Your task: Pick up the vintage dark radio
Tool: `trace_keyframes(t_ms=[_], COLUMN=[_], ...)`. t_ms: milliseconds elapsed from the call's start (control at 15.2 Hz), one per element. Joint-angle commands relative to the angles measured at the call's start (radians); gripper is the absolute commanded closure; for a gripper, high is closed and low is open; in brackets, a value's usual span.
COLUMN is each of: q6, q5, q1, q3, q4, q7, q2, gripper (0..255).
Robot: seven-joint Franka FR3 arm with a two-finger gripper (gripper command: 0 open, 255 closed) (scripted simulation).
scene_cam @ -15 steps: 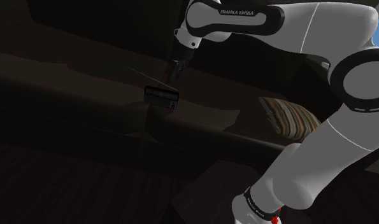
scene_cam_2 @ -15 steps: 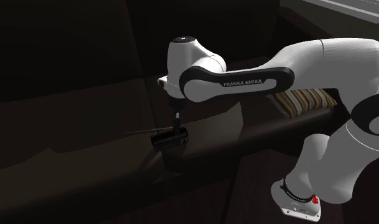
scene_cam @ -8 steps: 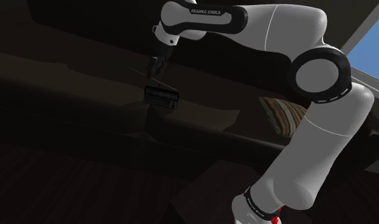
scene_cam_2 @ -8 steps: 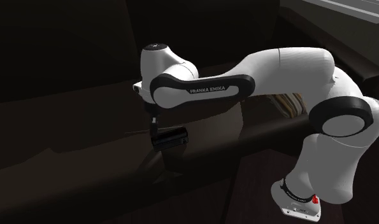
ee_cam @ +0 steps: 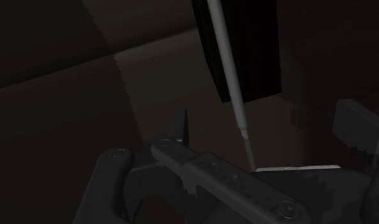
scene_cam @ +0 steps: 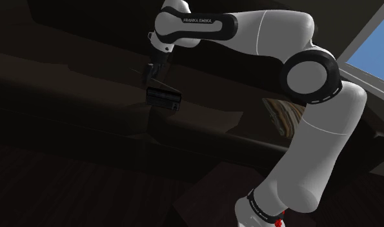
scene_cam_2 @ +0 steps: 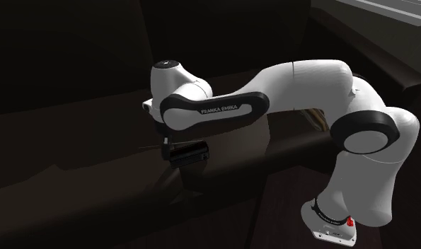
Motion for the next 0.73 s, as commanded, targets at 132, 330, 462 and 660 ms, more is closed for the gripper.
trace_keyframes(t_ms=[132, 330, 462, 660], q6=[0.034, 0.035, 0.035, 0.034], q5=[0.002, 0.002, 0.002, 0.002], q1=[0.001, 0.001, 0.001, 0.001], q3=[0.001, 0.001, 0.001, 0.001], q4=[-0.026, -0.028, -0.029, -0.028], q7=[-0.004, -0.005, -0.005, -0.005], q2=[0.008, 0.006, 0.006, 0.006], gripper=[0, 255, 255, 255])
